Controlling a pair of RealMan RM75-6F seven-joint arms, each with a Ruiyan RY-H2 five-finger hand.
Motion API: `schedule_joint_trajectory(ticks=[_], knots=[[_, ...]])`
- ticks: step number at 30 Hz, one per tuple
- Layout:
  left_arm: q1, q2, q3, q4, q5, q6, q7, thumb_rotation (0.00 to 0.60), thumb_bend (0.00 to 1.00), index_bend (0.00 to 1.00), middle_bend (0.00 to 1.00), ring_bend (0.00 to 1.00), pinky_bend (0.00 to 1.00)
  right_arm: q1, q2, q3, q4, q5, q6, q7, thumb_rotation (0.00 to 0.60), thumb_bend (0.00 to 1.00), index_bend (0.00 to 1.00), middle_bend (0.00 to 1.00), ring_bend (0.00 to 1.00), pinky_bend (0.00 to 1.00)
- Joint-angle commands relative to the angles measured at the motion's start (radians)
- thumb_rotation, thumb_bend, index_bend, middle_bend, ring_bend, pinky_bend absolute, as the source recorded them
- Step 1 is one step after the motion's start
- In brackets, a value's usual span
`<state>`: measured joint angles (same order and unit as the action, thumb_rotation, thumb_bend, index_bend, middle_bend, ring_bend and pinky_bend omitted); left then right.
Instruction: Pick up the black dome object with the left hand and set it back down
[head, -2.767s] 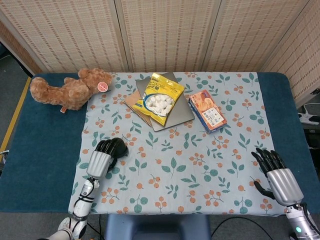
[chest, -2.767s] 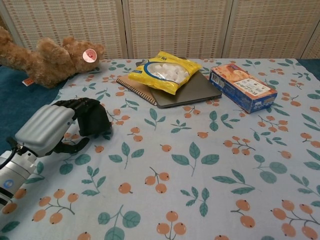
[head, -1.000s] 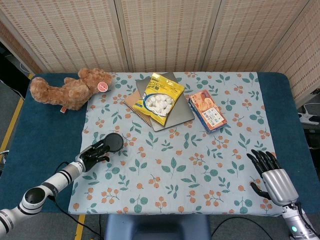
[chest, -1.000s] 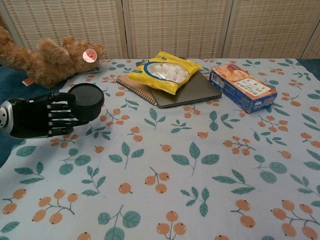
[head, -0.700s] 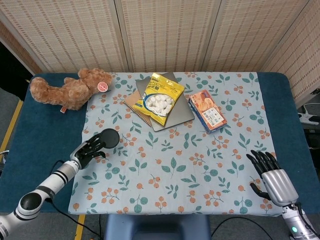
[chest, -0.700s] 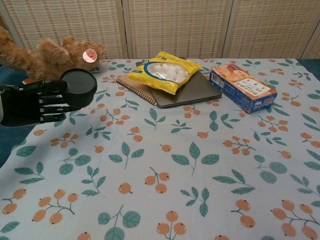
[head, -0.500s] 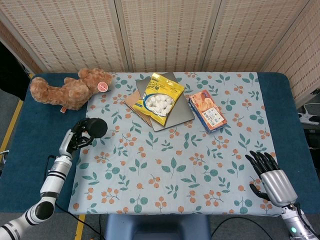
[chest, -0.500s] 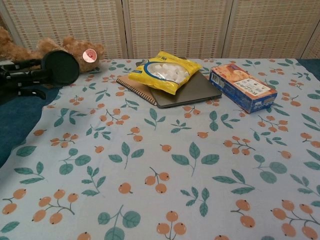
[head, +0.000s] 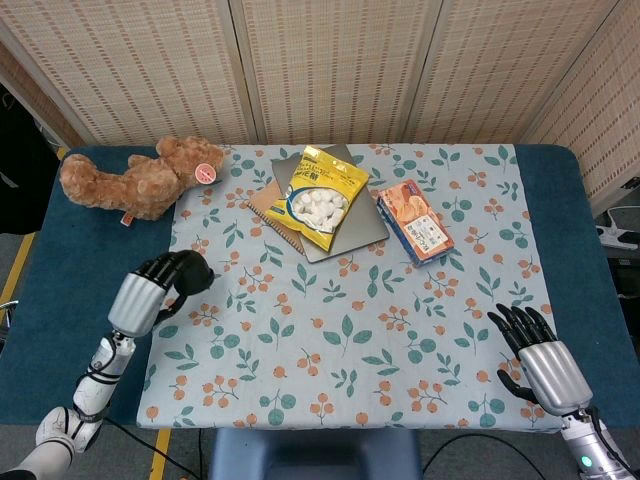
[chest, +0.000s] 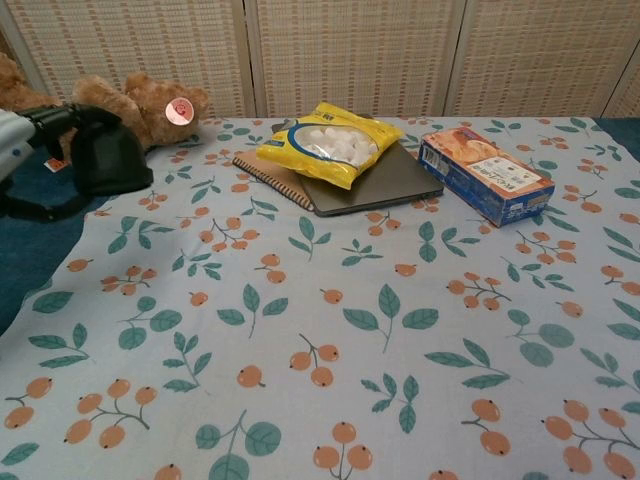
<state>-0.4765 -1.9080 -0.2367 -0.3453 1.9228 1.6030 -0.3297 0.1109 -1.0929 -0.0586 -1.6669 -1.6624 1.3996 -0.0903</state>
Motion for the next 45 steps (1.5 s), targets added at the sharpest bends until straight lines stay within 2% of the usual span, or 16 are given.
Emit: schedule_joint_trajectory(ticks=[1, 8, 13, 23, 32, 39, 45], knots=[[-0.042, -0.086, 0.124, 0.091, 0.075, 0.107, 0.127, 0.600, 0.54, 0.55, 0.67, 0.49, 0.41, 0.000, 0.002, -0.002, -0.001, -0.003, 0.002, 0.003, 0.600, 0.22, 0.00, 0.00, 0.00, 0.00], [-0.019, -0.118, 0.164, 0.088, 0.011, 0.099, 0.207, 0.600, 0.53, 0.52, 0.65, 0.47, 0.40, -0.001, 0.006, -0.005, -0.001, -0.009, 0.003, 0.010, 0.600, 0.22, 0.00, 0.00, 0.00, 0.00], [-0.012, -0.148, 0.182, 0.115, -0.034, 0.042, 0.255, 0.600, 0.52, 0.49, 0.63, 0.46, 0.37, 0.001, 0.006, -0.007, -0.002, -0.012, 0.001, 0.011, 0.600, 0.22, 0.00, 0.00, 0.00, 0.00], [-0.002, -0.172, 0.221, 0.129, -0.098, -0.032, 0.342, 0.600, 0.48, 0.39, 0.56, 0.40, 0.29, 0.001, 0.006, -0.007, -0.003, -0.010, 0.000, 0.010, 0.600, 0.22, 0.00, 0.00, 0.00, 0.00], [0.023, -0.174, 0.253, 0.116, -0.138, -0.077, 0.368, 0.600, 0.45, 0.24, 0.51, 0.37, 0.22, 0.002, 0.008, -0.006, -0.004, -0.012, 0.002, 0.015, 0.600, 0.22, 0.00, 0.00, 0.00, 0.00], [0.035, -0.155, 0.269, 0.056, -0.170, -0.143, 0.359, 0.600, 0.41, 0.14, 0.44, 0.31, 0.19, 0.000, 0.006, -0.006, -0.005, -0.012, 0.006, 0.011, 0.600, 0.22, 0.00, 0.00, 0.00, 0.00], [0.049, -0.106, 0.290, -0.059, -0.182, -0.160, 0.360, 0.600, 0.38, 0.09, 0.38, 0.27, 0.18, -0.001, 0.004, -0.005, -0.004, -0.011, 0.008, 0.009, 0.600, 0.22, 0.00, 0.00, 0.00, 0.00]])
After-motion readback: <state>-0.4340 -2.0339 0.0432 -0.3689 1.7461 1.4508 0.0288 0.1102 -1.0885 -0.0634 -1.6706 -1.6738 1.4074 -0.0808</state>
